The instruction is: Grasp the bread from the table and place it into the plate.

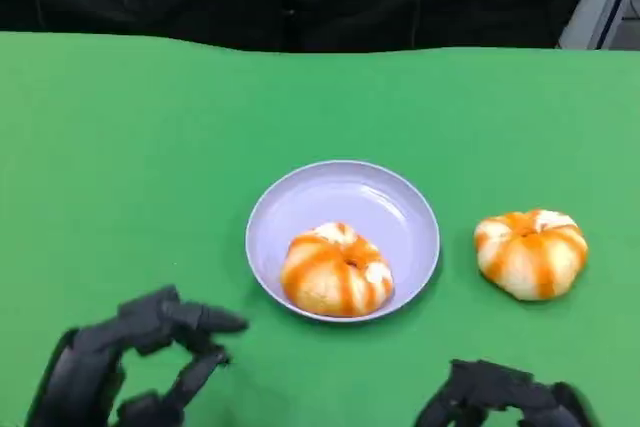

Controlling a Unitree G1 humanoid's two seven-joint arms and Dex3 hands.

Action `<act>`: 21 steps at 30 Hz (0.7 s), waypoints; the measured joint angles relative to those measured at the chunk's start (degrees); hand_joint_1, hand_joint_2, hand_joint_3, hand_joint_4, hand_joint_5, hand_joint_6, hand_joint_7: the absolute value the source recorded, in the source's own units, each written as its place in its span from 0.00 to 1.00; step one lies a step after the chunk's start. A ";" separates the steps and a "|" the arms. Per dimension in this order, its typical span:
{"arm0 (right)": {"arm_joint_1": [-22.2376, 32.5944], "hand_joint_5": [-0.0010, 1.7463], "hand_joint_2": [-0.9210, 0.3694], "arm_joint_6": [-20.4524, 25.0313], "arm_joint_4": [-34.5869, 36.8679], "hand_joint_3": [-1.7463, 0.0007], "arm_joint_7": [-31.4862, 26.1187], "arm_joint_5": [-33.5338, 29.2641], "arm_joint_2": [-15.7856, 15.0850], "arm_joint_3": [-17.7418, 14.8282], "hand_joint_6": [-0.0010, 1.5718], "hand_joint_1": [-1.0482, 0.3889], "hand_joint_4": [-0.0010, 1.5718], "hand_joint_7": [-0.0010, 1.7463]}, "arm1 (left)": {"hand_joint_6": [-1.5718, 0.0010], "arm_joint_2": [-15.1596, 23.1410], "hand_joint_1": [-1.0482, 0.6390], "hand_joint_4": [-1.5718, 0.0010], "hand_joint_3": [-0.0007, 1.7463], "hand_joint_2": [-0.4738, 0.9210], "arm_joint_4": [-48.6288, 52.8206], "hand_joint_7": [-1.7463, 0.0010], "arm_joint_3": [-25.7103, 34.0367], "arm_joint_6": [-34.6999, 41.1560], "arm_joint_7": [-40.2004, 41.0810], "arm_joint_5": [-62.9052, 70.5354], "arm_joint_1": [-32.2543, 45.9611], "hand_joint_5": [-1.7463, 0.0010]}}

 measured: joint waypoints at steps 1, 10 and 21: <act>0.40 0.81 0.46 -0.20 -0.02 0.32 -0.20 0.15 -0.05 -0.38 0.58 0.68 0.55 0.61 | 0.46 -0.16 0.62 0.47 0.79 0.62 -0.18 0.21 0.07 -0.47 -0.22 -0.18 0.91 0.07; 2.86 0.83 0.51 -3.86 -0.02 0.24 -1.41 3.37 -0.51 -2.26 0.56 0.68 0.52 0.64 | 0.47 -1.47 0.64 0.45 0.79 0.61 0.69 0.14 0.22 -0.70 -2.20 -1.35 3.58 0.01; 1.52 0.87 0.47 -6.38 0.68 0.28 -3.19 3.85 0.47 -3.89 0.53 0.68 0.49 0.65 | 0.48 -2.70 0.64 0.46 0.79 0.61 3.06 0.13 1.09 -0.07 -3.08 -1.03 0.66 0.01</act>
